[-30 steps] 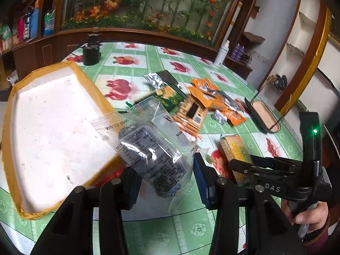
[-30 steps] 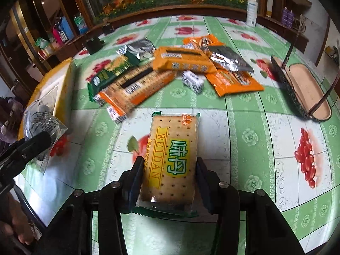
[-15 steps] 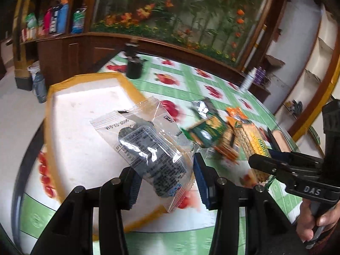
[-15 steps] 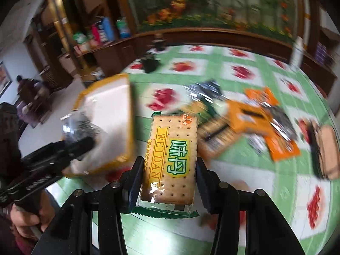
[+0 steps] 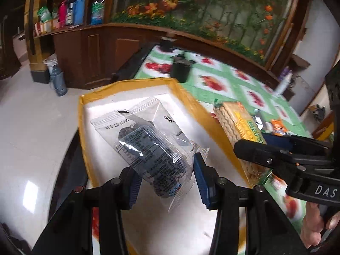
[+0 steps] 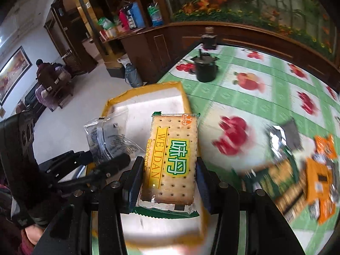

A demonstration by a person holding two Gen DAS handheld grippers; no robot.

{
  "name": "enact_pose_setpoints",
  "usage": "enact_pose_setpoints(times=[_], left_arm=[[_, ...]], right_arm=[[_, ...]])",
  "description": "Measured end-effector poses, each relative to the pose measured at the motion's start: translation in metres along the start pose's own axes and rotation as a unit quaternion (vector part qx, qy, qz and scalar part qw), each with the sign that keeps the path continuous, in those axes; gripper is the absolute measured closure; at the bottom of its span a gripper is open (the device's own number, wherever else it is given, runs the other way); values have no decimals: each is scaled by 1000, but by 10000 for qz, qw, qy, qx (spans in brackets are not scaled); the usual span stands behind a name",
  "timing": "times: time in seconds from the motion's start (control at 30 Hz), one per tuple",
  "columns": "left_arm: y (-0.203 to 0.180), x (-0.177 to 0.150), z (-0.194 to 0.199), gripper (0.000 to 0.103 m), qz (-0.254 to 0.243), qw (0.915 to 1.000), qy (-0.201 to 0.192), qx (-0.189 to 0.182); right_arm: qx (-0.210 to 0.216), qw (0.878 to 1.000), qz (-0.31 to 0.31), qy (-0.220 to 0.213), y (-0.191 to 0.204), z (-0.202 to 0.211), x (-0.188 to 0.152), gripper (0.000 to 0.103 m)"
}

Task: Organize snacks
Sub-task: 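Release the clear bag with left tool while right releases WEIDAN pack into box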

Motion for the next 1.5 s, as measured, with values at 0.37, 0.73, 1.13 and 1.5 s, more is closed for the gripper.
enact_pose_setpoints(times=[0.37,0.73,1.13,1.5], left_arm=[[36,12,-48,58,160,9984,486,218],[32,15,-58,57,-81,9977,567,357],[33,18,-53,38,-53,9980,531,347],[18,19,-3,33,-80,9998,81,159]], right_arm=[[64,9992,-165,371,4,-89,39,52],[-94,9987,-95,498,9,-123,44,52],[-86,9991,-128,400,5,-111,47,48],[-222,9951,-958,75,-76,-41,30,49]])
Point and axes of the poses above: each gripper's, at about its wrist camera, not at the fingertips, and z roughly against the way its jaws point, y to its left, x to its top, the point moved 10 cm from there along -z, roughly the way its jaws point, and after that the axes turned 3 degrees about -y, right-handed, at the moved point
